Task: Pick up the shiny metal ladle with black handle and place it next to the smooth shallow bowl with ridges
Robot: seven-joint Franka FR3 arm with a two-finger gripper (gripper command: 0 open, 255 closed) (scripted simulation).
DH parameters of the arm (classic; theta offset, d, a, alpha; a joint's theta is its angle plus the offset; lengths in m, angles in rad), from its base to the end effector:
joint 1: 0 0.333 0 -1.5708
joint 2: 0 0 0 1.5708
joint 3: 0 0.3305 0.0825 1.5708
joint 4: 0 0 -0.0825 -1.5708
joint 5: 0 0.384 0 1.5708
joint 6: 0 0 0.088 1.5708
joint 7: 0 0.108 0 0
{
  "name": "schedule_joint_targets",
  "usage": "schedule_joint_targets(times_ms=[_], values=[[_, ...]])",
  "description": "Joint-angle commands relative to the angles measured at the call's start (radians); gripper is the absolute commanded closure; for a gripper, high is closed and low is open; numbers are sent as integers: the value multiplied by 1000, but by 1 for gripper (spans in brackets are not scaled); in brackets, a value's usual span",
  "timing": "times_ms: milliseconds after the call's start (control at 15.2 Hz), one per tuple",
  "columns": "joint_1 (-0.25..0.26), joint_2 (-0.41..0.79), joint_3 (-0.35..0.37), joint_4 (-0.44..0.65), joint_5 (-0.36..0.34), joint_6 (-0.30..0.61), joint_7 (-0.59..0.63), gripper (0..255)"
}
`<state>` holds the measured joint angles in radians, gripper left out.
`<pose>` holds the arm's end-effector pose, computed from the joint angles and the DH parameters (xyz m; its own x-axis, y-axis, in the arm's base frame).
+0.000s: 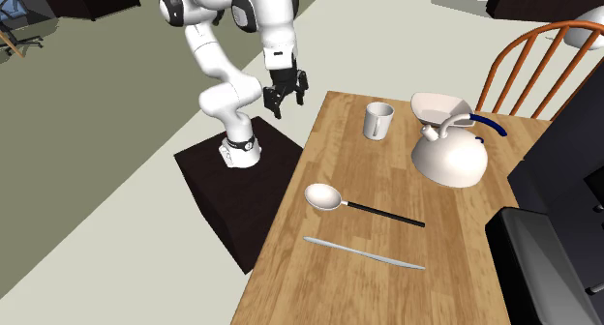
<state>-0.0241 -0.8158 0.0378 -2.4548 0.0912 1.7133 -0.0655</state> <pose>0.3004 0.0158 0.5745 0.9954 0.0562 0.0776 0.0609 -0.9964 -0.0585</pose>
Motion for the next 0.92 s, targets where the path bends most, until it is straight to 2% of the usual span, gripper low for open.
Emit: schedule_joint_targets(times_ms=[0, 462, 858], values=[[0, 0, 0, 0, 0, 0, 0, 0], [18, 281, -80, 138, -23, 135, -180, 0], [39, 527, -131, 314, -7, 196, -330, 0]])
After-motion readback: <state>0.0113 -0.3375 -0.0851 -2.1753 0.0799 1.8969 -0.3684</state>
